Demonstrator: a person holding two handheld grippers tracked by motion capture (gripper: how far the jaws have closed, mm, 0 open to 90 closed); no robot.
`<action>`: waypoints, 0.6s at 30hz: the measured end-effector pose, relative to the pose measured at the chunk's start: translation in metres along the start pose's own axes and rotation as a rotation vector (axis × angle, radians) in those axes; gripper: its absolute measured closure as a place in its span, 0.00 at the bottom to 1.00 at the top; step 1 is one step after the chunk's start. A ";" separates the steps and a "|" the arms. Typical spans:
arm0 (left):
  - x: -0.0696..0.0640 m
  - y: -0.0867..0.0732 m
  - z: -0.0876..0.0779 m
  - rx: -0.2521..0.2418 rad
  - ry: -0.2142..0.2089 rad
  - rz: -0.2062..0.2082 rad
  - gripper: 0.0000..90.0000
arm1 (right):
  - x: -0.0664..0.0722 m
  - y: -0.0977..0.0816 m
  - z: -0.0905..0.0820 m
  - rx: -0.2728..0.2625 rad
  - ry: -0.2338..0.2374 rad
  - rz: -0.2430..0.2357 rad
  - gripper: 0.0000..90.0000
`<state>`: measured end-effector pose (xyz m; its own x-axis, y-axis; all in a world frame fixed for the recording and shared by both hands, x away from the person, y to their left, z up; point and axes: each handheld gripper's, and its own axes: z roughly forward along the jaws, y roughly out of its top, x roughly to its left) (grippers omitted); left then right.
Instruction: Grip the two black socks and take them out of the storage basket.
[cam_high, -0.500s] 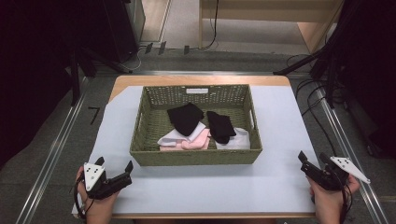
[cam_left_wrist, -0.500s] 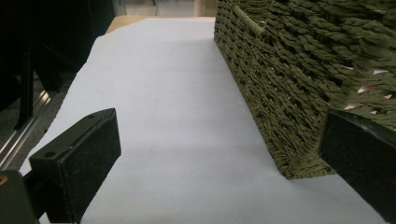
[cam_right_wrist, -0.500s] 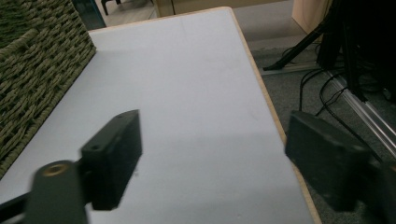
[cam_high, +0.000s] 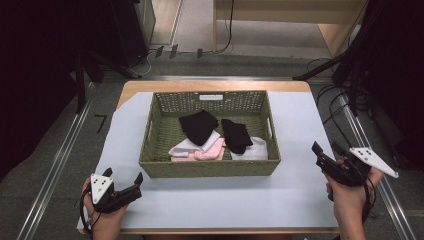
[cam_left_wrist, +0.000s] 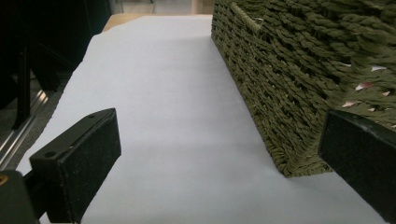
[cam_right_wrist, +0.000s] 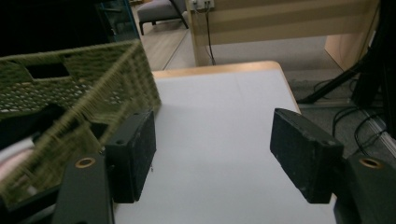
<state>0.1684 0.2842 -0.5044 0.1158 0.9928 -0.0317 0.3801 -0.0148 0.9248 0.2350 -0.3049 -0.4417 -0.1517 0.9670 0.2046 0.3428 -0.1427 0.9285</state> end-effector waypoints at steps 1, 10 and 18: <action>0.000 0.000 0.000 0.000 0.000 0.000 0.00 | 0.006 0.007 0.003 -0.004 0.004 -0.015 0.37; 0.001 0.000 -0.001 -0.007 -0.010 0.001 0.00 | 0.060 0.043 0.027 -0.012 0.082 -0.079 0.39; 0.001 -0.001 -0.001 -0.011 -0.014 0.003 0.00 | 0.104 0.054 0.062 0.002 0.090 -0.096 0.40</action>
<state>0.1669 0.2855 -0.5045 0.1298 0.9910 -0.0337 0.3691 -0.0167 0.9292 0.2951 -0.1990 -0.3889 -0.2664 0.9534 0.1414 0.3240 -0.0496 0.9448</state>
